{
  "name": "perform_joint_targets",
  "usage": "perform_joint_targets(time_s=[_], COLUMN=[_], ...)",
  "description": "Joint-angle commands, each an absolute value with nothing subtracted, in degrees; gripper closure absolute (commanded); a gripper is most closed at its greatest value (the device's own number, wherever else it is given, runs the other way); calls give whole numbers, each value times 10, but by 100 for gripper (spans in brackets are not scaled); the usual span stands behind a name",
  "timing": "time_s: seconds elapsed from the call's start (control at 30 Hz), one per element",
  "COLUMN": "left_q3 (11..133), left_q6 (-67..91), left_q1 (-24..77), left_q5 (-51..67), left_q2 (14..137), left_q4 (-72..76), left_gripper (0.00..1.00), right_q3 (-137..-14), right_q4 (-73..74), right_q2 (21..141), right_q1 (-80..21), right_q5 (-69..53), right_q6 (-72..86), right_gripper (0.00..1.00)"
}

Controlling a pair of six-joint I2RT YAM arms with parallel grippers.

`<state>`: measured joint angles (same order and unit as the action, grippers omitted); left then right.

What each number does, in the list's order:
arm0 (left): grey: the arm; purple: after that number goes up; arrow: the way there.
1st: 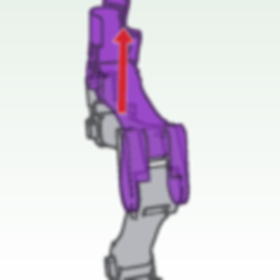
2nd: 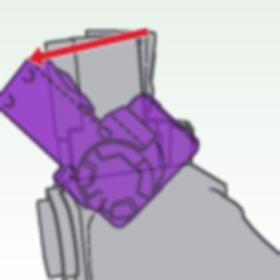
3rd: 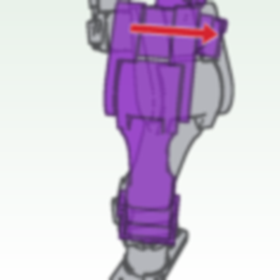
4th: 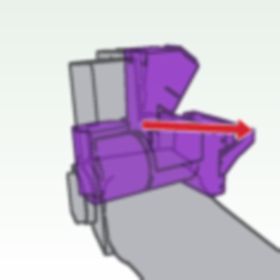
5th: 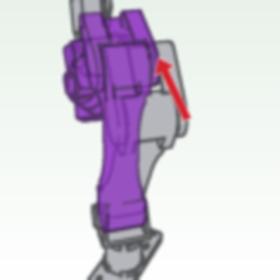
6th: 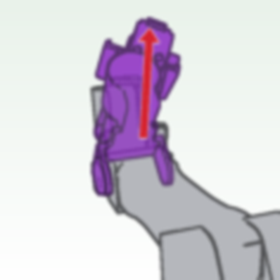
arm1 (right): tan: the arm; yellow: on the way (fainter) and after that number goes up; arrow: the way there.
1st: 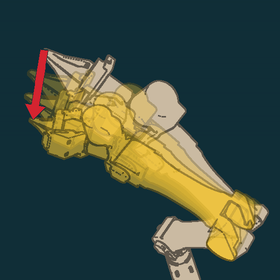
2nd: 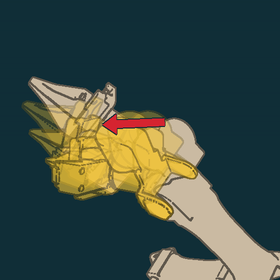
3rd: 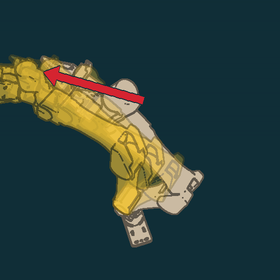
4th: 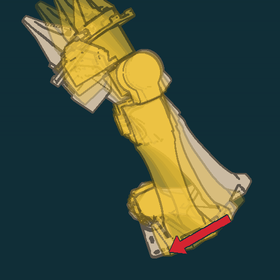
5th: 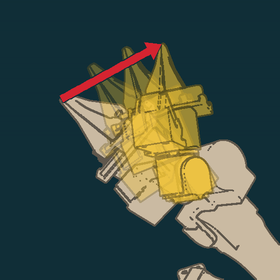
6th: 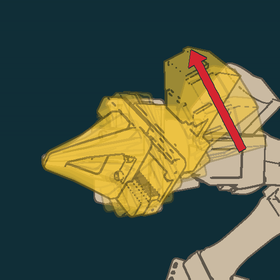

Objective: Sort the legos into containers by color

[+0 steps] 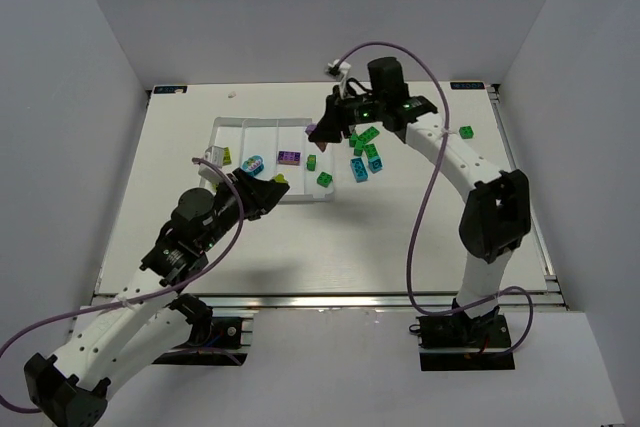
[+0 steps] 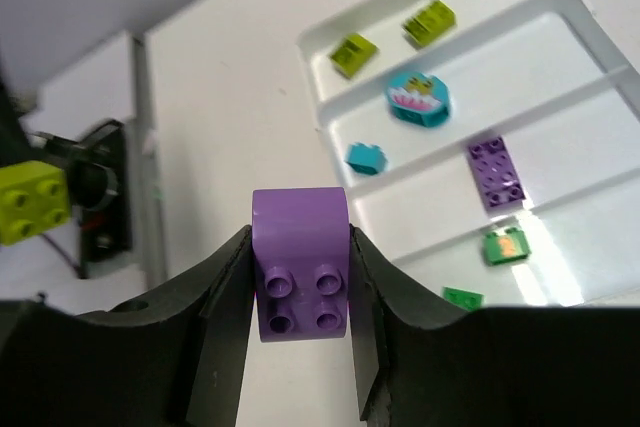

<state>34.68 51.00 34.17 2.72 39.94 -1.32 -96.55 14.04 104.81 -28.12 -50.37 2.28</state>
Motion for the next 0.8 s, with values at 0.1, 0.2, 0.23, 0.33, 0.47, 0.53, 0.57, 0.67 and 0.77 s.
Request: perform_joint_targets(time_s=[0.1, 0.2, 0.23, 0.33, 0.47, 0.53, 0.57, 0.67, 0.77], left_q3=[391, 393, 394, 393, 395, 393, 389, 382, 381], left_q6=[496, 501, 503, 509, 516, 520, 522, 527, 526], left_q1=[338, 337, 337, 337, 337, 337, 337, 337, 338], left_q5=[-67, -79, -81, -87, -98, -105, -106, -109, -107], left_q2=[362, 350, 347, 337, 320, 308, 305, 298, 302], left_q4=[-170, -185, -189, -203, -222, -231, -234, -238, -238], left_gripper=[100, 100, 100, 100, 100, 100, 100, 100, 100], right_q3=[-1054, -1093, -1100, -1126, -1152, -1157, -1161, -1172, -1175], right_q4=[255, 242, 235, 203, 197, 193, 192, 185, 184], right_q2=[1140, 1206, 1218, 1267, 1312, 1328, 1332, 1349, 1357], right_q1=[-346, -375, -383, -391, -393, -392, -392, -392, -392], right_q5=[-363, -340, -337, -332, -312, -305, -304, -295, -289], right_q6=[-139, -147, -142, -127, -147, -161, -163, -167, -179], right_gripper=[100, 100, 100, 100, 86, 78, 76, 66, 44])
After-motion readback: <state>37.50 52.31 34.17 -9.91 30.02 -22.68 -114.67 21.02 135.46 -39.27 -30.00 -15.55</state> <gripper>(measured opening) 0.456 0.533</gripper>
